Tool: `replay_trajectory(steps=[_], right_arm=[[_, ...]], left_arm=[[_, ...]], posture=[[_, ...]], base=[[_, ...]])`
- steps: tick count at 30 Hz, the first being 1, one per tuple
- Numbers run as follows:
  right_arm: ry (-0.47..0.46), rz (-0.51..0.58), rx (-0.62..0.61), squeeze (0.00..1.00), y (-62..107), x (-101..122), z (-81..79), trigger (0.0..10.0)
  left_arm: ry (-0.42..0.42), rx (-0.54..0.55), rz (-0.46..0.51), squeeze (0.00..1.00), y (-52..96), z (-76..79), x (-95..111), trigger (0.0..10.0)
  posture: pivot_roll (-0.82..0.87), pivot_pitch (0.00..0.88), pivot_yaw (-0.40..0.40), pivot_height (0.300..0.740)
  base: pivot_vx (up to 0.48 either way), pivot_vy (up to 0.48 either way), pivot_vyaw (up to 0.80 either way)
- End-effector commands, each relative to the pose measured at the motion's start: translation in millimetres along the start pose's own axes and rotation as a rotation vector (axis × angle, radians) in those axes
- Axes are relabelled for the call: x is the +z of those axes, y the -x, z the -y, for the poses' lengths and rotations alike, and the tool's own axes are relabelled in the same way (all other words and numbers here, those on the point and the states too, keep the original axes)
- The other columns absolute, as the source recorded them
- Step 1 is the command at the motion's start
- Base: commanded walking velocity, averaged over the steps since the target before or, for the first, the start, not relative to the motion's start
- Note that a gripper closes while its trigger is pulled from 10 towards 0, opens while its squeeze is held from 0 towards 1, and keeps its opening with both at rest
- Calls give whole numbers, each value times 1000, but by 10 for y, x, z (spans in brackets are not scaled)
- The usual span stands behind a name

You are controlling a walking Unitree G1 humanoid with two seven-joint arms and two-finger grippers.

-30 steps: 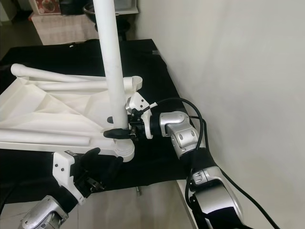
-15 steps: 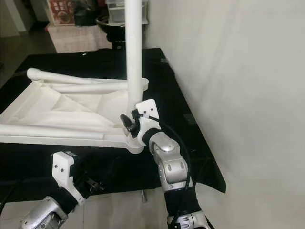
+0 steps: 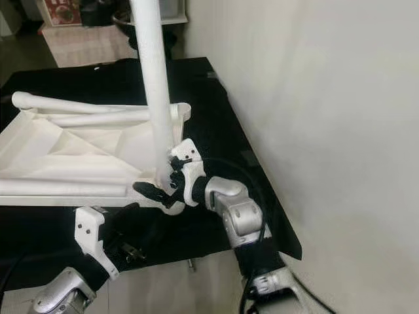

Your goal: Building children table

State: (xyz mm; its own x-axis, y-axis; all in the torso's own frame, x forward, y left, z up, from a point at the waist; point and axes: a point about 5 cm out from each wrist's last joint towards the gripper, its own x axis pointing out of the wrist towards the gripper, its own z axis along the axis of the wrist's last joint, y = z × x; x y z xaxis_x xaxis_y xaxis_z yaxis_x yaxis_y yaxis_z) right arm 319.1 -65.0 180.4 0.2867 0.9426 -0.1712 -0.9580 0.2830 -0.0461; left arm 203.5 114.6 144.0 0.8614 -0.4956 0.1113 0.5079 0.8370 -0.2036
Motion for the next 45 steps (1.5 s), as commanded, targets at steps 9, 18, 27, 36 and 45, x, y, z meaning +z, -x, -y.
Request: replay_trajectory(steps=[9, 18, 27, 36, 45], right_arm=[[25, -30, 247, 0, 15, 142, 179, 6745], [-9, -8, 299, 0, 57, 86, 198, 0], [-110, 55, 221, 0, 231, -58, 137, 0], [-258, -46, -659, 0, 60, -476, -18, 0], [-232, -23, -530, 0, -17, -350, 105, 10000]], left_arm=[[15, 14, -4, 0, -7, 18, -41, 10000], [18, 16, 0, 0, -7, 42, -38, 10000], [23, 14, 6, 0, -16, 41, -29, 10000], [22, 18, 2, 0, -3, -6, -33, 10000], [20, 28, 5, 0, -13, -10, -48, 10000]], posture=[[13, 79, -37, 740], [10, 85, -38, 740], [-10, 94, -43, 740], [-31, 82, -26, 740], [-10, 65, -37, 740]], base=[[0, 0, 0], [0, 0, 0], [0, 0, 0], [0, 0, 0], [0, 0, 0]])
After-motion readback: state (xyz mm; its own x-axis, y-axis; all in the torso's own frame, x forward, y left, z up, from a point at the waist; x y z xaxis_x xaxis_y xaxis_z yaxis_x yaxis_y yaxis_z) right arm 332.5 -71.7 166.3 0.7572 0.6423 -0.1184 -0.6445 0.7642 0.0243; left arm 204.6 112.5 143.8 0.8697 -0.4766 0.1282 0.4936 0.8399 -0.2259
